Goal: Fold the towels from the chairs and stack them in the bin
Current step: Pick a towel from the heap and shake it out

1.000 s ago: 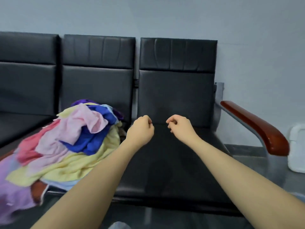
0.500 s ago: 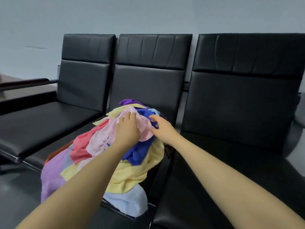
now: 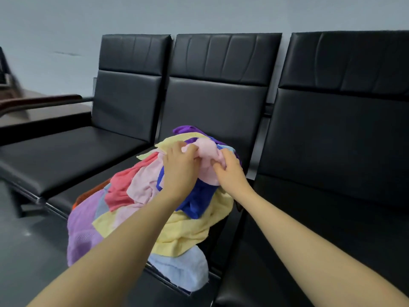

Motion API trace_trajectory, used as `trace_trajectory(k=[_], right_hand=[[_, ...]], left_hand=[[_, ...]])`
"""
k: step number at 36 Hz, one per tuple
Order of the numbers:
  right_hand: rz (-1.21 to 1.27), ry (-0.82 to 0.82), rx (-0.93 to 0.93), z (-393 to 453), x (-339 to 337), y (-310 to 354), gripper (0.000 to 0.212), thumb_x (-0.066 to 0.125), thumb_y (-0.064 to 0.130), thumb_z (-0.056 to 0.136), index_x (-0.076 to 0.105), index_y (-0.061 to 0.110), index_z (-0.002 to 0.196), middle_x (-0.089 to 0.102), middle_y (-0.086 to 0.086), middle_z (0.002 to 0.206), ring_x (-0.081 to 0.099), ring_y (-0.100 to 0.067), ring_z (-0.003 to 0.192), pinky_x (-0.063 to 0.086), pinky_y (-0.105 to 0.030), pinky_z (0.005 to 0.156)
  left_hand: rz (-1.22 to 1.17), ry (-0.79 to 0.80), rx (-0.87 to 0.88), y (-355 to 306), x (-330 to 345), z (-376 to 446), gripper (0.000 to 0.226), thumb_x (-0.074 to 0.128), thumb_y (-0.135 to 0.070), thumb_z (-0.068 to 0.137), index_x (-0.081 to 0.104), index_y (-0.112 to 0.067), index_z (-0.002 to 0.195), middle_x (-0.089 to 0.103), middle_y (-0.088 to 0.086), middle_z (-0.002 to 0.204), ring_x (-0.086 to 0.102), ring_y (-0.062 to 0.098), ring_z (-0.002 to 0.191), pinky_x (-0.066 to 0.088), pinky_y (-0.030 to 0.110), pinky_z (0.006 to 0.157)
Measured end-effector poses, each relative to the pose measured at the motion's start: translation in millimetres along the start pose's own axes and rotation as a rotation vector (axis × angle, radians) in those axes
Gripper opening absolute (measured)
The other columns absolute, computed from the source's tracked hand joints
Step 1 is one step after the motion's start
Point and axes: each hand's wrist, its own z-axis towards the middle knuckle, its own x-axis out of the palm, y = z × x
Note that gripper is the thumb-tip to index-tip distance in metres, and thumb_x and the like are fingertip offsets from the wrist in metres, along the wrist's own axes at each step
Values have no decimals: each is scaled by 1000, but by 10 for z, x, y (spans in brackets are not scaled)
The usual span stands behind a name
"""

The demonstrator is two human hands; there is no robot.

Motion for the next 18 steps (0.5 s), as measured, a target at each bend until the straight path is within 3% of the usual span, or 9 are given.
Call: trace_trajectory(k=[2, 4, 6, 8, 10, 13, 14, 17, 18], right_hand=[[152, -2, -8, -47, -67, 78, 9, 45, 28, 97, 50, 33, 91, 55, 5, 96, 54, -12, 88, 48, -28, 73], [239, 18, 3, -105, -147, 149, 10, 45, 28, 99, 50, 37, 100, 56, 5, 99, 55, -9, 90, 46, -17, 69], [300, 48, 22, -175, -226, 207, 19, 45, 27, 100, 51, 28, 118, 57, 2, 106, 56, -10, 96, 46, -13, 71], [281, 81, 75, -219, -295, 187, 26, 44, 32, 100, 50, 23, 123, 53, 1, 111, 54, -13, 102, 41, -12, 70], [277, 100, 209, -271, -325, 101, 27, 37, 38, 102, 47, 26, 124, 48, 4, 106, 50, -12, 99, 34, -13, 68], [197, 221, 272, -336, -221, -115, 35, 32, 38, 103, 38, 25, 135, 41, 5, 120, 41, -12, 109, 29, -22, 95], [120, 276, 267, -365, -159, -176, 35, 33, 35, 102, 39, 21, 134, 41, 5, 120, 40, -13, 111, 30, -27, 97], [-119, 384, 260, -438, -12, -381, 17, 38, 25, 99, 49, 15, 108, 52, -2, 105, 50, -21, 104, 39, -35, 90], [-193, 400, 274, -440, 32, -494, 19, 39, 26, 96, 50, 17, 109, 55, -6, 110, 52, -26, 108, 41, -41, 93]], left_hand=[[-88, 67, -5, -120, -105, -24, 11, 43, -14, 89, 53, -11, 94, 55, 5, 82, 51, 28, 73, 44, 38, 63], [-160, 146, -56, -238, -204, -57, 11, 37, -19, 97, 47, -14, 100, 51, -4, 69, 53, 25, 70, 42, 35, 62], [-210, 196, -134, -303, -266, -94, 12, 36, -25, 100, 46, -19, 102, 47, -8, 67, 49, 20, 70, 38, 32, 62], [-65, 194, -64, -293, -270, -128, 11, 35, -24, 100, 43, -18, 104, 53, -1, 75, 50, 23, 71, 36, 32, 60], [62, 258, -47, -241, -250, -174, 8, 36, -20, 98, 41, -15, 101, 57, 6, 81, 53, 28, 75, 34, 32, 59], [210, 435, -72, -186, -181, -254, 18, 38, -22, 97, 47, -12, 109, 59, 9, 100, 57, 30, 92, 39, 34, 68], [256, 485, -62, -174, -142, -291, 21, 39, -23, 96, 49, -13, 112, 58, 8, 105, 56, 30, 96, 39, 34, 72], [351, 555, -10, -141, 5, -385, 23, 39, -23, 97, 50, -16, 116, 55, 5, 113, 55, 27, 103, 37, 35, 78], [371, 561, 6, -141, 64, -404, 24, 38, -22, 97, 50, -16, 117, 55, 4, 114, 55, 27, 104, 36, 35, 79]])
